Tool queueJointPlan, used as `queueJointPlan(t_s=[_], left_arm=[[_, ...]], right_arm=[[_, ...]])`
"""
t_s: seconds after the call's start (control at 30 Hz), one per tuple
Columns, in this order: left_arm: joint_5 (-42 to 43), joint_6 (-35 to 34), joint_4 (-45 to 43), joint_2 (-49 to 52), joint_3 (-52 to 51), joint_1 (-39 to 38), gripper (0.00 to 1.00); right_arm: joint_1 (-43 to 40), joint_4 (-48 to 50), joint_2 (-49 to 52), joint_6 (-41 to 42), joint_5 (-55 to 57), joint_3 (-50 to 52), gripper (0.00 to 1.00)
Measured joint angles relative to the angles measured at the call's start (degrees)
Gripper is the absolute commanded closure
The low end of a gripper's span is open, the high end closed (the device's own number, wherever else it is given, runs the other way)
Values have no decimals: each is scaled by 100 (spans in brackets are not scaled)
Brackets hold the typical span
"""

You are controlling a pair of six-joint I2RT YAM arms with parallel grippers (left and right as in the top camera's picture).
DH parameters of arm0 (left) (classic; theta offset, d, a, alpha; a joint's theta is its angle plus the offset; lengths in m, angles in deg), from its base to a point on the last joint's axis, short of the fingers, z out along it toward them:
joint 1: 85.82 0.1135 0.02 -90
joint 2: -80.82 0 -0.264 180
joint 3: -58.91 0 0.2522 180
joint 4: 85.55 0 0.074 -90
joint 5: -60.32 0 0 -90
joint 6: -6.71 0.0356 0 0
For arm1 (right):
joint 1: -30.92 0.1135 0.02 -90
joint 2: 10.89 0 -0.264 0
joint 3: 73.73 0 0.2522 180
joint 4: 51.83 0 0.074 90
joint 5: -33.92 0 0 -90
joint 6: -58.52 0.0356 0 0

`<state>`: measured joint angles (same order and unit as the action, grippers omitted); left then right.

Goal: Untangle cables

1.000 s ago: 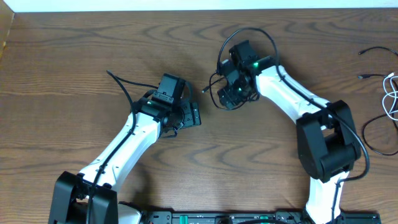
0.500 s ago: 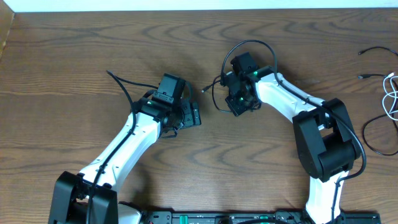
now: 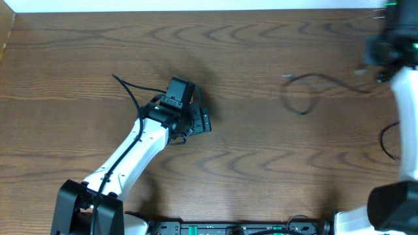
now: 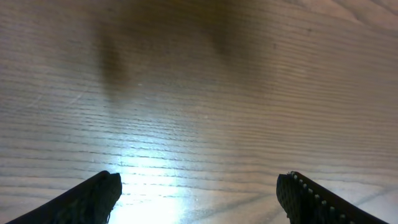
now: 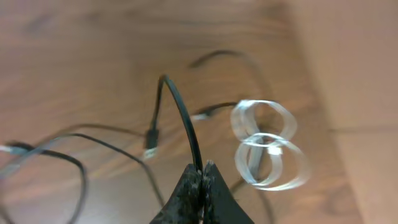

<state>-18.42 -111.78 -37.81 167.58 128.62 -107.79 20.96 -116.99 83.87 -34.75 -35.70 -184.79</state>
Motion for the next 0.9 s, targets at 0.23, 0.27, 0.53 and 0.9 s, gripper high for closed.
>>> queueJointPlan(t_s=[0.23, 0.27, 0.53, 0.9], left_arm=[[0, 0, 2, 0, 0, 0, 15], [0, 0, 2, 0, 0, 0, 15], [-4, 264, -192, 0, 0, 0, 15], [-1449, 1268, 2127, -39, 1040, 730, 14]], right_arm=[[-826, 72, -214, 17, -737, 0, 50], [-824, 17, -214, 61, -887, 0, 37], [-588, -610, -210, 55, -3156, -2, 21], [1377, -603, -181, -358, -3056, 1687, 1]])
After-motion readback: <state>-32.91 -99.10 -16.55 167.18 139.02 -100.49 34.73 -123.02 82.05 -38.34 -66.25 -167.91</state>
